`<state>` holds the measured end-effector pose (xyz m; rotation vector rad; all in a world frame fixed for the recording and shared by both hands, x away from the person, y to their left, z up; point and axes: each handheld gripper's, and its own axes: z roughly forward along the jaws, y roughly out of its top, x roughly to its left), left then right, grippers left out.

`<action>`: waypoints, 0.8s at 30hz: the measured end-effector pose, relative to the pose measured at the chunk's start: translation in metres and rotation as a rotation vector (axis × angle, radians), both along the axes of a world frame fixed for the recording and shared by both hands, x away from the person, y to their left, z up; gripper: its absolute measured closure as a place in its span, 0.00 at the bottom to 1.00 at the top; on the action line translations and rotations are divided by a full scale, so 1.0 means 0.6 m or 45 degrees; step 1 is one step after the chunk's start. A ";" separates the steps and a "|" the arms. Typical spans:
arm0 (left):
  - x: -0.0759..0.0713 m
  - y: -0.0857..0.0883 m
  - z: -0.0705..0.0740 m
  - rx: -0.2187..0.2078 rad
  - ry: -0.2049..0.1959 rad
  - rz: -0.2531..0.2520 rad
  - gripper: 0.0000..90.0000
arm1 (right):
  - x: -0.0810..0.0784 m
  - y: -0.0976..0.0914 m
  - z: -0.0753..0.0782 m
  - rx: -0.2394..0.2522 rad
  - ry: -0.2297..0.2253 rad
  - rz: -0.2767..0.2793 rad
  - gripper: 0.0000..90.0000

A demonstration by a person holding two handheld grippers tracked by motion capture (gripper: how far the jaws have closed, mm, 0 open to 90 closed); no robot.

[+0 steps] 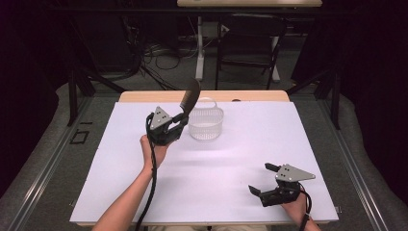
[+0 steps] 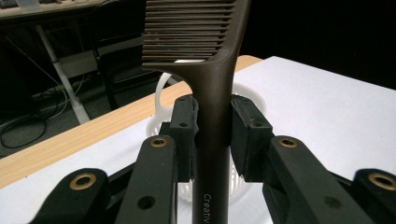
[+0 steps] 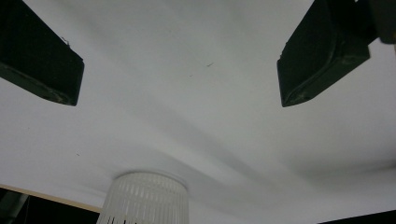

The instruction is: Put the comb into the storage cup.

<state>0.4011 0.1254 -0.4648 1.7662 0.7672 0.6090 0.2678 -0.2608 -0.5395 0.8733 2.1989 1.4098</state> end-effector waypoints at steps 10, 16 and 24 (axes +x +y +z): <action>0.015 -0.011 0.004 -0.018 -0.010 0.004 0.80 | 0.000 -0.002 0.000 -0.002 -0.007 -0.002 0.01; 0.019 -0.013 0.008 -0.023 -0.013 0.009 0.80 | 0.000 -0.002 0.000 -0.001 -0.005 -0.001 0.01; 0.026 -0.013 0.013 -0.036 -0.016 0.020 0.80 | 0.001 -0.004 -0.001 -0.004 -0.007 -0.003 0.01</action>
